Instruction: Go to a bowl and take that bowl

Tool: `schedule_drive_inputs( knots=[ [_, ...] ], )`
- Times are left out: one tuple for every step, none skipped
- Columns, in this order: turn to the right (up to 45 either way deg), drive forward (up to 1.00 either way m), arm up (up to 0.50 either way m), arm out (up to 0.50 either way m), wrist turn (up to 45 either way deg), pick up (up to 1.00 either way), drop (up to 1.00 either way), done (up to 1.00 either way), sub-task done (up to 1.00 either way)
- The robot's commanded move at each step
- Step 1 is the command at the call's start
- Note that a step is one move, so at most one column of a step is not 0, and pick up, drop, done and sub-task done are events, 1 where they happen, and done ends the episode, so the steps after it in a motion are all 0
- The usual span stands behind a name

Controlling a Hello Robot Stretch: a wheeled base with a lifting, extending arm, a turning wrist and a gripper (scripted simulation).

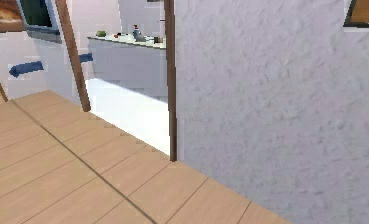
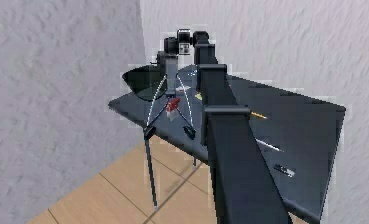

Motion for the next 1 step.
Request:
schedule_drive_inputs(
  knots=[
    [0.0,0.00,0.00,0.00,45.0,0.00,0.00,0.00,0.00]
  ],
)
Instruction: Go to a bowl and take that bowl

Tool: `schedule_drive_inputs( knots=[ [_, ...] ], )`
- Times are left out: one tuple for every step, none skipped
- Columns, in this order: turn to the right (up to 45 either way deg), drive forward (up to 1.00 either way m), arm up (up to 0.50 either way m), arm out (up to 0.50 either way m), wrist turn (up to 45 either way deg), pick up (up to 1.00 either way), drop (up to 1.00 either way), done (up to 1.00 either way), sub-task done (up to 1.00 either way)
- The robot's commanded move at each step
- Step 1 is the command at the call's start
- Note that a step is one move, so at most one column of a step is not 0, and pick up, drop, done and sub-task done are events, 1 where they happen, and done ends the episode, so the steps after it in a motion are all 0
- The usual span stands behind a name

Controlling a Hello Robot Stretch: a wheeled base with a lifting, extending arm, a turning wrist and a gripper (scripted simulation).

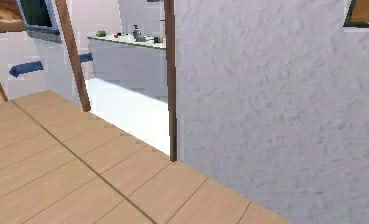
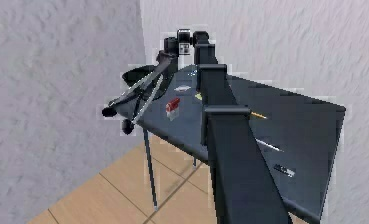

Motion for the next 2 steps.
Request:
schedule_drive_inputs(
  knots=[
    [0.0,0.00,0.00,0.00,45.0,0.00,0.00,0.00,0.00],
    [0.0,0.00,0.00,0.00,45.0,0.00,0.00,0.00,0.00]
  ],
)
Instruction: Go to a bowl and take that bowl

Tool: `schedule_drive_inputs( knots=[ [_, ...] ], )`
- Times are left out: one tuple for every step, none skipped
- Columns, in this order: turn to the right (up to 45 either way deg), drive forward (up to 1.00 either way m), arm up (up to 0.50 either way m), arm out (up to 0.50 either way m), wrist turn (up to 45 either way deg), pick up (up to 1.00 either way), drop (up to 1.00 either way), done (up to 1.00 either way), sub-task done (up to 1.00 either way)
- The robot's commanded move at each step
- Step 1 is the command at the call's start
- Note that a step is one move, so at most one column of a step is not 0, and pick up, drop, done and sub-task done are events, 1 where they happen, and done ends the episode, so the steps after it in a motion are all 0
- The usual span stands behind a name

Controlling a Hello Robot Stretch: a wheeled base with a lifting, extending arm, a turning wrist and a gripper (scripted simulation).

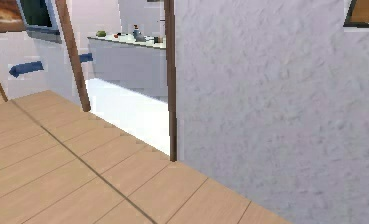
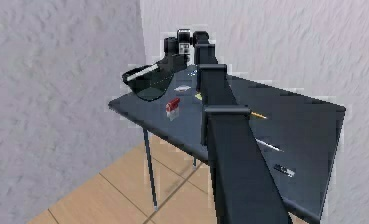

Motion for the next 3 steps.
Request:
schedule_drive_inputs(
  knots=[
    [0.0,0.00,-0.04,0.00,0.0,0.00,0.00,0.00,0.00],
    [0.0,0.00,0.00,0.00,0.0,1.00,0.00,0.00,0.00],
    [0.0,0.00,0.04,0.00,0.0,0.00,0.00,0.00,0.00]
  ],
)
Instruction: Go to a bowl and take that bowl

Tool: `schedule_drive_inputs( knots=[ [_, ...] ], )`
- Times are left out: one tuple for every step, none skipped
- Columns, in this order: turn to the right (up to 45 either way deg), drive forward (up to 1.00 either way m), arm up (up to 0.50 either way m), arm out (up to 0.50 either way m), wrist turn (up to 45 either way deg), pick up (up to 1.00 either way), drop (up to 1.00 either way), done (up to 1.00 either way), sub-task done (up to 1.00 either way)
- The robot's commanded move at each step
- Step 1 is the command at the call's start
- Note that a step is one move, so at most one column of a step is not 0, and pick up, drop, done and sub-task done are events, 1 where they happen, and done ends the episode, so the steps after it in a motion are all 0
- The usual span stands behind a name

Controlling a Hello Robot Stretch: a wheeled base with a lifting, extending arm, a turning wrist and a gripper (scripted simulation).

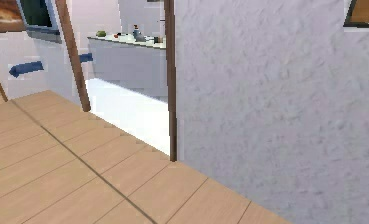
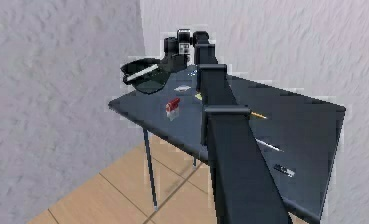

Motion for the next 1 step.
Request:
schedule_drive_inputs(
  knots=[
    [0.0,0.00,0.00,0.00,0.0,0.00,0.00,1.00,0.00]
  ],
)
